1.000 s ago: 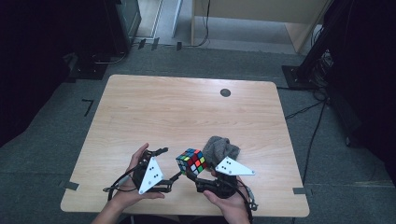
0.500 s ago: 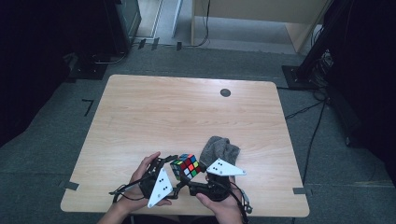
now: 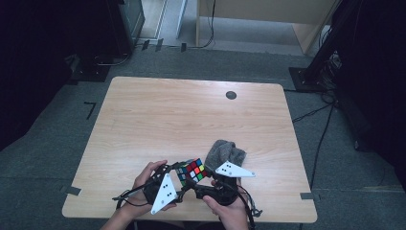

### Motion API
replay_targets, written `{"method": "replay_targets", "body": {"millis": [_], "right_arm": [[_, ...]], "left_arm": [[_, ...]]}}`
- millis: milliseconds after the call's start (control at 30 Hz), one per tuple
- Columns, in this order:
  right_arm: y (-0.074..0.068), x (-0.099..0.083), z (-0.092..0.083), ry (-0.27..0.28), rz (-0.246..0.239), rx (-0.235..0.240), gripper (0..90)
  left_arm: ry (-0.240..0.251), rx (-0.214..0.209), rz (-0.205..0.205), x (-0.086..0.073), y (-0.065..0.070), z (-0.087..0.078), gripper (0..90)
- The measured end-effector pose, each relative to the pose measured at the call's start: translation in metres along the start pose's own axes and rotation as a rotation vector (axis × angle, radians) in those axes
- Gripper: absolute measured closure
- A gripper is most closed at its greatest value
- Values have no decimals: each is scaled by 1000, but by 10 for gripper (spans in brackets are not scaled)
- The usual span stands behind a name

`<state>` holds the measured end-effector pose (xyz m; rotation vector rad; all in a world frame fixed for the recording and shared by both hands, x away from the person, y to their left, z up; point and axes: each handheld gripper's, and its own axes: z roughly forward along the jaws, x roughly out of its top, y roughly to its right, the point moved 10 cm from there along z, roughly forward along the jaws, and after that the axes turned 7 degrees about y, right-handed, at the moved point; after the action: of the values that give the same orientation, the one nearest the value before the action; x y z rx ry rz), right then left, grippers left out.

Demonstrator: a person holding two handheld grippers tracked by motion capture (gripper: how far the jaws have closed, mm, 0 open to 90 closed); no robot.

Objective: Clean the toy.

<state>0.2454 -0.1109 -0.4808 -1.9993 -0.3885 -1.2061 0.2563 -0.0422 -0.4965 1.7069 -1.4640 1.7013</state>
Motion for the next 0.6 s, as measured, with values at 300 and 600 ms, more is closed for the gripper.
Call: {"method": "replay_targets", "body": {"millis": [300,600], "right_arm": [[15,29,-22,125,-100,-80,275],[122,-10,-27,10,-213,-475,469]], "left_arm": [[-29,16,-198,-14,-26,-5,344],[-45,27,-300,-21,-38,-7,343]]}}
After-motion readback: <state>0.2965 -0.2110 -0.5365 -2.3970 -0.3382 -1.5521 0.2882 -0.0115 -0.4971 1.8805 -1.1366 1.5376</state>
